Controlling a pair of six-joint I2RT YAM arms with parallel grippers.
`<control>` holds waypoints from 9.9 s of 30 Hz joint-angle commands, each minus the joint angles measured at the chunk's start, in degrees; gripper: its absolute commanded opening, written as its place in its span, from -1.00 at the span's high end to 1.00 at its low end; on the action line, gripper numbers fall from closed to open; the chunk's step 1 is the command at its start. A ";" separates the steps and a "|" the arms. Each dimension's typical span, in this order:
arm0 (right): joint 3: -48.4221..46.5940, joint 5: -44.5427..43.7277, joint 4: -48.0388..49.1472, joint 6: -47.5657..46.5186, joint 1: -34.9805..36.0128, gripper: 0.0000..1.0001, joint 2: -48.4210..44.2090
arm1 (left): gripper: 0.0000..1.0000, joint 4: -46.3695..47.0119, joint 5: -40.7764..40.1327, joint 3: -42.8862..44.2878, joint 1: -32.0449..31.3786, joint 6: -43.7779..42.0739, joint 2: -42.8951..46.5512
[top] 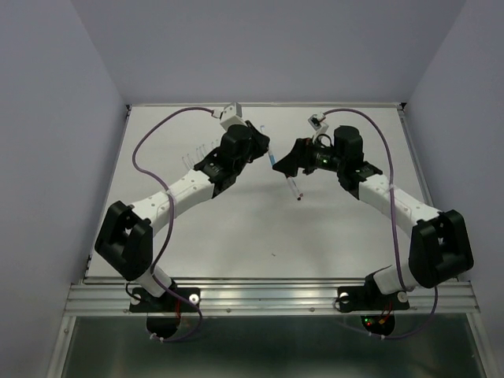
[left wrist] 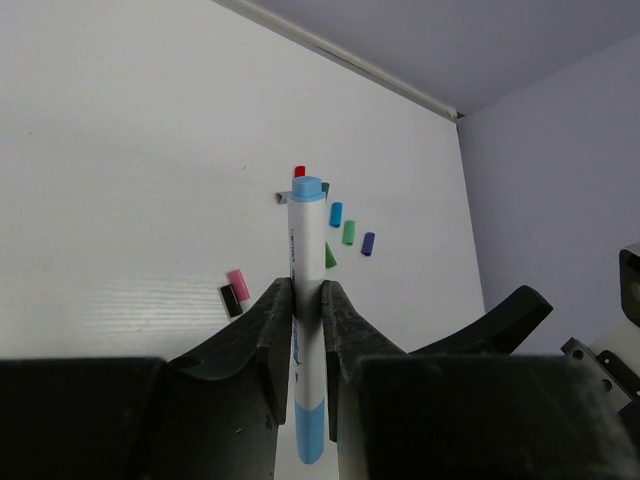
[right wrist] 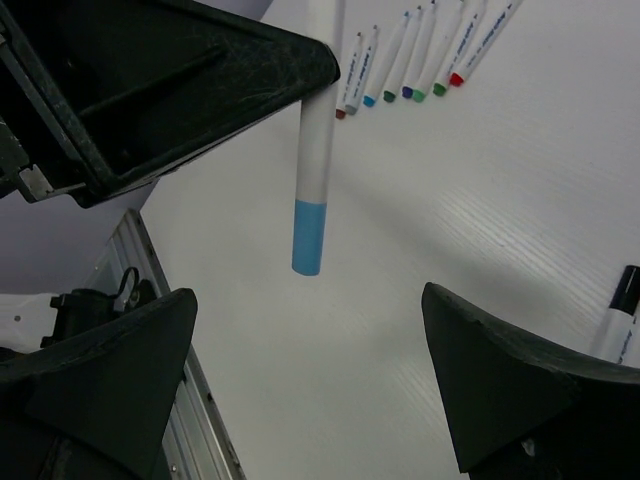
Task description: Open the pen caps
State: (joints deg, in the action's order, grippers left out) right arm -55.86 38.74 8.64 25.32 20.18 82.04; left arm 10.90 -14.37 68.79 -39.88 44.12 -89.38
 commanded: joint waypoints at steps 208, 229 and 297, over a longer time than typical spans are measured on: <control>-16.13 -32.59 -26.84 -14.25 9.96 -0.64 26.42 | -0.98 -23.29 7.52 -1.47 27.05 -8.87 -1.76; -20.87 -41.73 -26.75 -6.60 14.18 0.77 30.90 | -0.98 -22.50 10.24 -2.87 26.96 -8.79 0.35; -9.10 -20.82 8.49 22.23 14.18 0.84 1.72 | 0.25 33.66 51.46 -22.13 12.28 -5.27 10.64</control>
State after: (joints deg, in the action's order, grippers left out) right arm -61.82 16.03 11.68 46.24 34.13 84.03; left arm 39.18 35.27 44.77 -27.14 38.46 -78.56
